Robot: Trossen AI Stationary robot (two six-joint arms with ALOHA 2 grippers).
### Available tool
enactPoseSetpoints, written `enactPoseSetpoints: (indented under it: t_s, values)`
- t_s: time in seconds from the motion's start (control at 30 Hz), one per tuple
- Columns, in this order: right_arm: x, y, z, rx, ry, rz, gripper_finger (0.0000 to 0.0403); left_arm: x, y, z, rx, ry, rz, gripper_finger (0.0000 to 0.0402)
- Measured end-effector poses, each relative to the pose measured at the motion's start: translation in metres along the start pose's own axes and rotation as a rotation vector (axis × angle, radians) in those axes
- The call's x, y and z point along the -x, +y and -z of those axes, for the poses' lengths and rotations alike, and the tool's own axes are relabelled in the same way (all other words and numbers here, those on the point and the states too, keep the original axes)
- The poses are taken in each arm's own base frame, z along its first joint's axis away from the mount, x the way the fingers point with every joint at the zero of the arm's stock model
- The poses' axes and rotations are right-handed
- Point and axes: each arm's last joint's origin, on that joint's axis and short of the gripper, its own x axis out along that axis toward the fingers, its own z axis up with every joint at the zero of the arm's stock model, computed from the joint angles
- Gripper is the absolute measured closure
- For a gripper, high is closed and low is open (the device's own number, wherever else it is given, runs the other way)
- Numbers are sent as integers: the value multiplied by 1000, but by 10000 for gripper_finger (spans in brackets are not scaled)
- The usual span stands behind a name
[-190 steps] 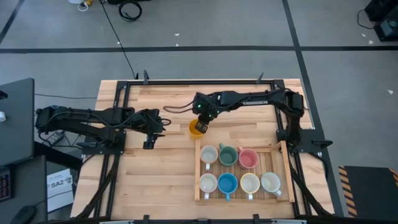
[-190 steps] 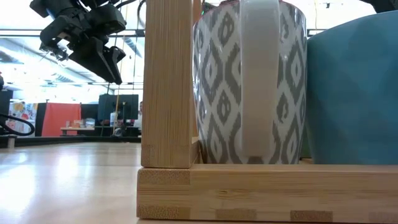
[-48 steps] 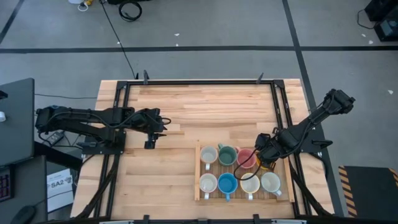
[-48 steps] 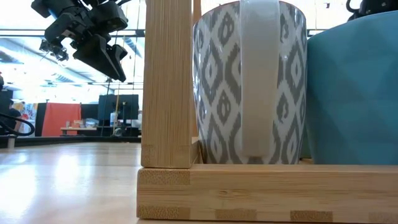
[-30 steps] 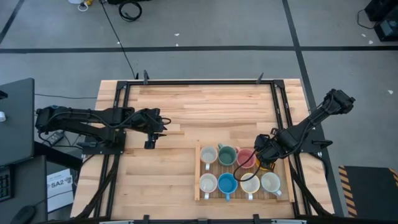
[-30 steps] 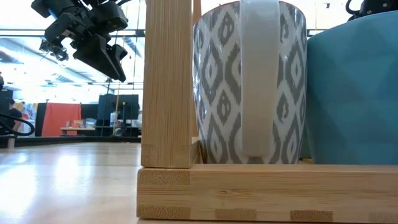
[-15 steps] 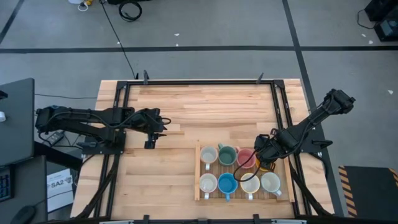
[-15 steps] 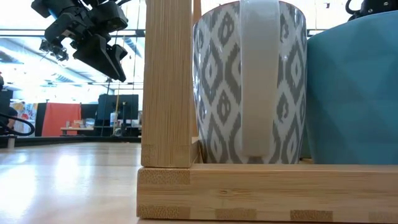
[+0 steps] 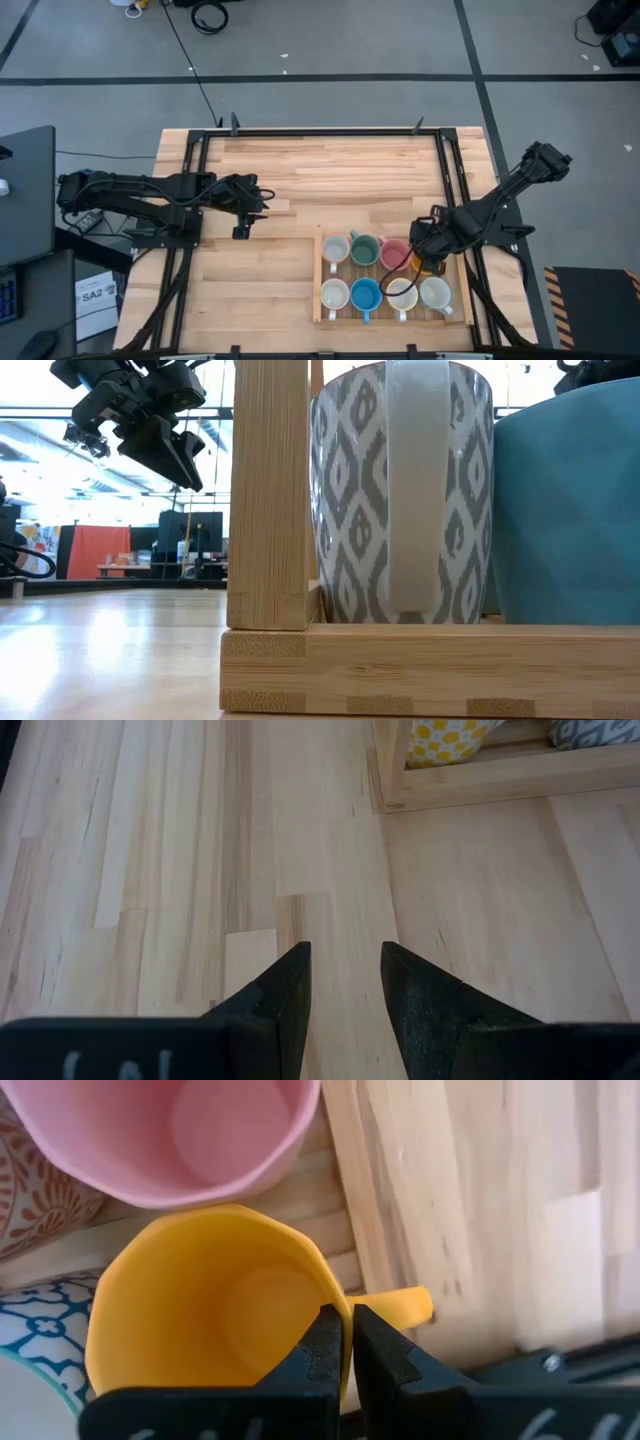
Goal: Place coffee mugs
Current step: Put the yellow mug on the shelf
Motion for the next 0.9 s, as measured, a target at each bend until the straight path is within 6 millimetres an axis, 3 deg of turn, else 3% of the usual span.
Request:
enactPoseSetpoints:
  t_s: [0.7,0.9]
  values:
    - [-6,-1,-1,75,-78,7,385,0,0,-2,0,-16,-3,271]
    - [-8,-1,0,74,-58,10,331,0,0,-1,0,-15,-2,271]
